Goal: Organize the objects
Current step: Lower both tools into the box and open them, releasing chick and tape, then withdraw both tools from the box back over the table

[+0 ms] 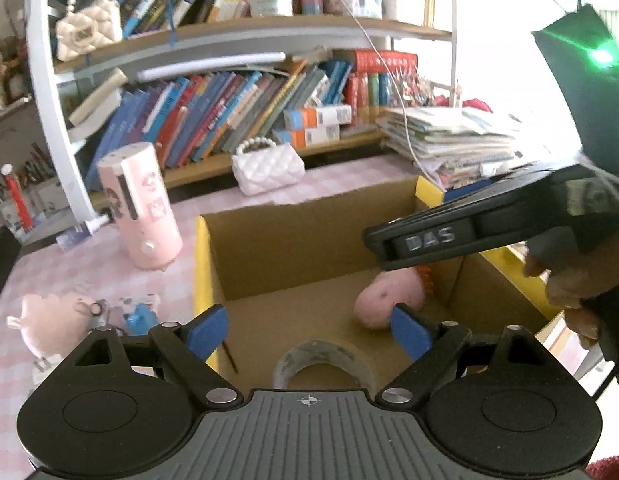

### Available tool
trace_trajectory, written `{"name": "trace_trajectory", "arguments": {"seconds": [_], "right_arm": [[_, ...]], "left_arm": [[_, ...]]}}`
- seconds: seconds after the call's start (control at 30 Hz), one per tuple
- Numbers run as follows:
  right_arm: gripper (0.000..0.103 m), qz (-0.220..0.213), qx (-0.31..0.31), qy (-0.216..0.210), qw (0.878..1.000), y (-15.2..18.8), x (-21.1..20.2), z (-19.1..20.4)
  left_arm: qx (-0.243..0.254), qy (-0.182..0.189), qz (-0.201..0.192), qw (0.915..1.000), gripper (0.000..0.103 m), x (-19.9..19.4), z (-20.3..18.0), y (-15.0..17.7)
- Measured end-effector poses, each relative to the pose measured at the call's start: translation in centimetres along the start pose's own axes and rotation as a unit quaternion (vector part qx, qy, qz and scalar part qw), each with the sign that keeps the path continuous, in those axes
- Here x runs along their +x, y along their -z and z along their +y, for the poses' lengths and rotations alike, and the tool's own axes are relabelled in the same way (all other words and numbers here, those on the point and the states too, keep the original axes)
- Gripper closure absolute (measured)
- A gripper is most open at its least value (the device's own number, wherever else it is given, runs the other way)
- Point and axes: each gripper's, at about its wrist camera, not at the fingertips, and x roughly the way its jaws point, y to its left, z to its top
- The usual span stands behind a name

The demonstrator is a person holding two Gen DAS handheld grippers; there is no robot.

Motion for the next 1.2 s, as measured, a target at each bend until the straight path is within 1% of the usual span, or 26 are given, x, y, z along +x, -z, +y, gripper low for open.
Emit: {"name": "trace_trajectory", "arguments": {"seconds": [0.2,0.33,0.5,0.6,0.67,0.73,0.9,1.2], "right_arm": [[0.021,-0.047,0.037,0.031,0.998,1.0,-3.8,0.7],[0.022,-0.068,0.064,0.051,0.994,2.0,-6.2,1.5],[0.022,-0.107,0.080,0.092,0.987,4.1,-9.4,2.9],[0.022,-0.119,0.095,0.116,0.982,5.5,-11.1,3.8],[0.023,-0.115,0.105,0.127,0.980,6.5,-11.8,4.5],[0.023,-0.105,0.112,0.136,0.979,7.4,-12.4,5.4],[0.023,-0.073,0.124,0.140,0.980,9.6,-12.9,8.0],[0.022,-0.034,0.102,0.137,0.985,13.1,-13.2,13.6]], "left_arm": [[-0.014,-0.004,-0.020,0.9997,0.012,-2.6,1.3,1.1],[-0.029,-0.005,-0.041,0.9988,0.007,-4.5,2.4,2.0],[-0.048,-0.007,-0.066,0.9966,0.007,-6.9,3.9,3.3],[-0.057,-0.012,-0.071,0.9958,0.007,-8.0,4.6,4.2],[-0.059,-0.019,-0.069,0.9957,0.007,-8.5,5.1,5.0],[-0.058,-0.022,-0.058,0.9964,0.007,-8.8,5.4,5.8],[-0.049,-0.029,-0.030,0.9979,0.007,-9.8,6.3,7.8],[-0.047,-0.038,0.004,0.9982,0.007,-11.8,8.3,11.2]]}}
